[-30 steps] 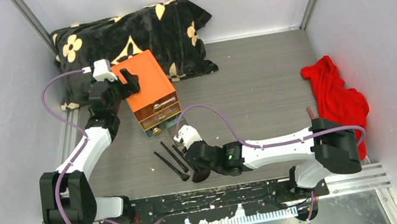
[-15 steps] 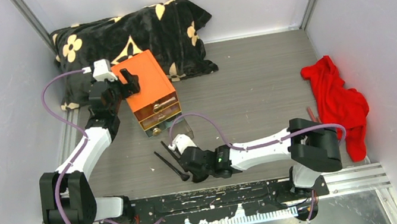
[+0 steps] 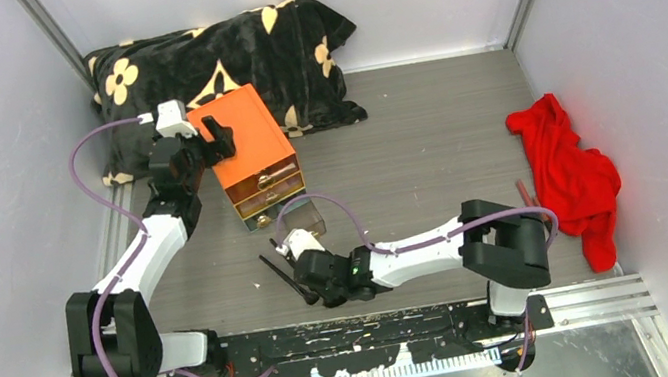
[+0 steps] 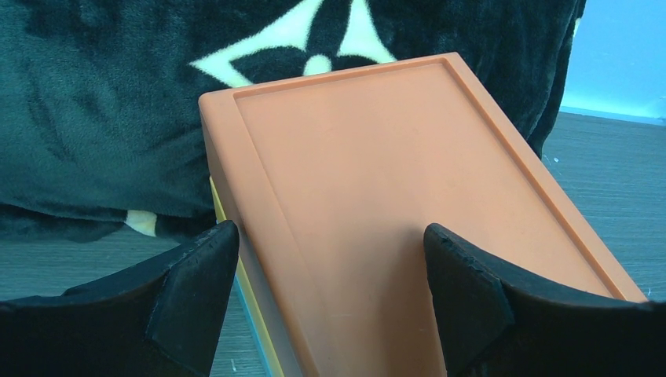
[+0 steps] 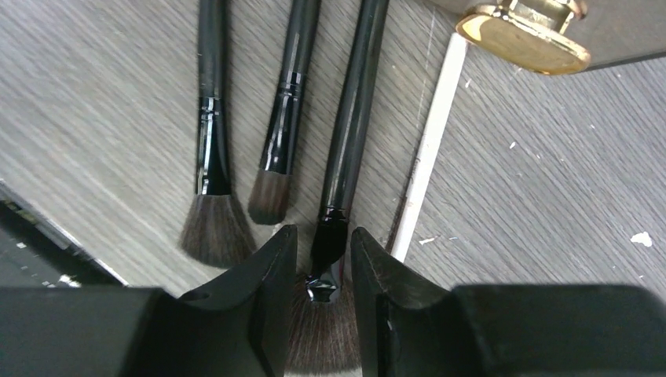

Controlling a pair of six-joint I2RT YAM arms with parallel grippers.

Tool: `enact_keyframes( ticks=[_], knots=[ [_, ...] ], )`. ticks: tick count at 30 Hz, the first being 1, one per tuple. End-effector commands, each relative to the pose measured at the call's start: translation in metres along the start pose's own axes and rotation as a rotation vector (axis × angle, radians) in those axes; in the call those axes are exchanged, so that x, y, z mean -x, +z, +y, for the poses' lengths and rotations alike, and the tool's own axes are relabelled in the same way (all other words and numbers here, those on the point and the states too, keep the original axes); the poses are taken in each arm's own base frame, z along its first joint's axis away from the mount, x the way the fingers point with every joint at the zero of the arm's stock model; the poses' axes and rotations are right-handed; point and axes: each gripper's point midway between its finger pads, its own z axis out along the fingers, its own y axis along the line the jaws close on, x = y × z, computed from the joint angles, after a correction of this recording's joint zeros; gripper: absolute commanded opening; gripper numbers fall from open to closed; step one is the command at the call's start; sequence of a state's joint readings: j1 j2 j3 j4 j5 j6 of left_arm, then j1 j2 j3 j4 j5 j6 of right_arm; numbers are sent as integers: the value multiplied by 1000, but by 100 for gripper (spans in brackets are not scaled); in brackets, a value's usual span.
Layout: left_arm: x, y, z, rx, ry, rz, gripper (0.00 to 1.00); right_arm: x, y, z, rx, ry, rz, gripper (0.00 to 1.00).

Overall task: Organize the makeup
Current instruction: Pick up the makeup brush from the center of the board.

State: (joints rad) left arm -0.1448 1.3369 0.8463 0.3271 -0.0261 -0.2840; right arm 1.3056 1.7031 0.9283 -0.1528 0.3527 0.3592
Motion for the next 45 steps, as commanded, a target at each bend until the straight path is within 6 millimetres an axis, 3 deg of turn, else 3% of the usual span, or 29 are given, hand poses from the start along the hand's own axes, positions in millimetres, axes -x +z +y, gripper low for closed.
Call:
enact_keyframes(
  ticks=[1, 8, 12, 15, 22, 27, 31, 34, 39, 45],
  knots=[
    [-98, -27, 30, 88, 80, 340, 86, 14, 4, -7, -61, 40, -30, 37],
    [-98, -28, 30, 91, 81, 339, 86, 3, 12, -9, -70, 43, 0, 34],
    [-96, -27, 30, 92, 82, 336, 86, 3, 6, -11, -64, 37, 6, 10],
    [-94, -27, 30, 94, 84, 334, 86, 6, -5, -15, -70, 24, 2, 1],
    [-95, -28, 31, 94, 83, 334, 86, 17, -45, -16, -7, -14, 11, 1],
    [-91, -27, 29, 93, 80, 325, 86, 43, -87, -17, 31, 1, -22, 1],
    [-88, -27, 28, 87, 77, 321, 86, 71, -108, -20, 23, 6, -73, 1],
    [-87, -29, 28, 86, 77, 319, 86, 88, -112, -21, 13, 8, -87, 2],
    [-87, -30, 27, 83, 76, 317, 86, 102, -111, -39, -44, 33, -4, 1],
    [-84, -30, 25, 76, 74, 313, 86, 113, -114, -54, 74, 188, 25, 2]
  ],
)
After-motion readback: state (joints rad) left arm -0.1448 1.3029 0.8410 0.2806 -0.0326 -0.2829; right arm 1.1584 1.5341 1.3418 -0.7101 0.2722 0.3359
